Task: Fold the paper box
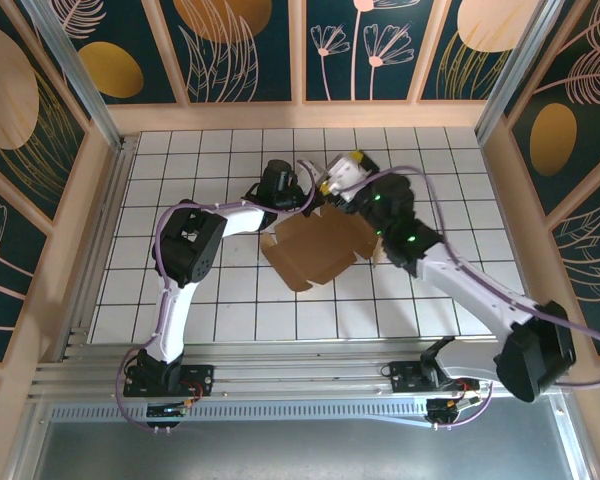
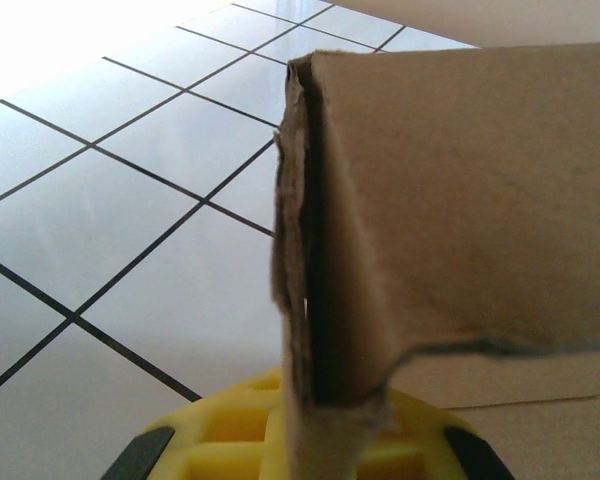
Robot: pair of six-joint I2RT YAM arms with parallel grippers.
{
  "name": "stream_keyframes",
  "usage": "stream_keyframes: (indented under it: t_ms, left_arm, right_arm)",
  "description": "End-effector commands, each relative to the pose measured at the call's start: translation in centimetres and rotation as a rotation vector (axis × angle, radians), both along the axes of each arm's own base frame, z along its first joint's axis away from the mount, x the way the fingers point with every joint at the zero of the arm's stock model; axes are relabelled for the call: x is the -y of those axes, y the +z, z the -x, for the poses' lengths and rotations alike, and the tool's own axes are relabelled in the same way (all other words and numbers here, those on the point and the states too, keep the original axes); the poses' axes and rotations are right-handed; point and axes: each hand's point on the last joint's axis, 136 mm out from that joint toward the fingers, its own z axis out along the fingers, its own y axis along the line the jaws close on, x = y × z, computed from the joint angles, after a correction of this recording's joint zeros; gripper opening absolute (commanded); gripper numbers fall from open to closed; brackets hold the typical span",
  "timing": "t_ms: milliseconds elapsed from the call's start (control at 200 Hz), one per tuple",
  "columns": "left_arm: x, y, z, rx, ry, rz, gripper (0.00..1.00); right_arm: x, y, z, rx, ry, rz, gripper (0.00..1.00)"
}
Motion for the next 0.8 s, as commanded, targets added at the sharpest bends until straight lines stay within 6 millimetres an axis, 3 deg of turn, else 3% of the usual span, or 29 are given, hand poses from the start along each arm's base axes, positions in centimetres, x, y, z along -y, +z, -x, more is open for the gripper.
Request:
stream_keyframes:
  t_ms: [0, 60, 120, 240, 480, 586, 676, 791]
  left_arm:
    - [0.2, 1.6, 0.8, 0.044, -0.035, 0.034, 0.03]
    - [0.0, 2.0, 1.0, 0.066, -0.031, 0.036, 0.01]
    - [-0.2, 2.4, 1.3, 0.096, -0.024, 0.031, 0.0]
    - [-0.6, 2.8, 1.7, 0.121, 0.013, 0.01, 0.0]
    - [-0.7, 2.9, 2.2, 0.12, 0.045, 0.028, 0.01]
    - [-0.5, 2.1, 1.6, 0.067, 0.079, 0.022, 0.12]
    - [-0.3, 1.4, 1.5, 0.045, 0.102, 0.008, 0.29]
    - [-0.1, 1.4, 1.5, 0.039, 0.104, 0.006, 0.29]
  right_arm:
    - [2.2, -1.1, -0.2, -0.401, 0.041, -0.361, 0.75]
    - [4.0, -2.1, -1.6, -0.563, 0.014, -0.496, 0.75]
    - [4.8, -3.9, -2.8, -0.721, -0.021, -0.573, 0.83]
    - [4.2, -7.7, -3.9, -0.928, -0.059, -0.561, 0.79]
    - [3.6, -14.4, -3.7, -1.133, -0.091, -0.513, 0.74]
    - [3.5, -16.8, -4.0, -1.2, -0.123, -0.517, 0.59]
    - [2.6, -17.4, -3.7, -1.22, -0.095, -0.523, 0.57]
    - [2.5, -18.0, -3.7, -1.216, -0.103, -0.513, 0.57]
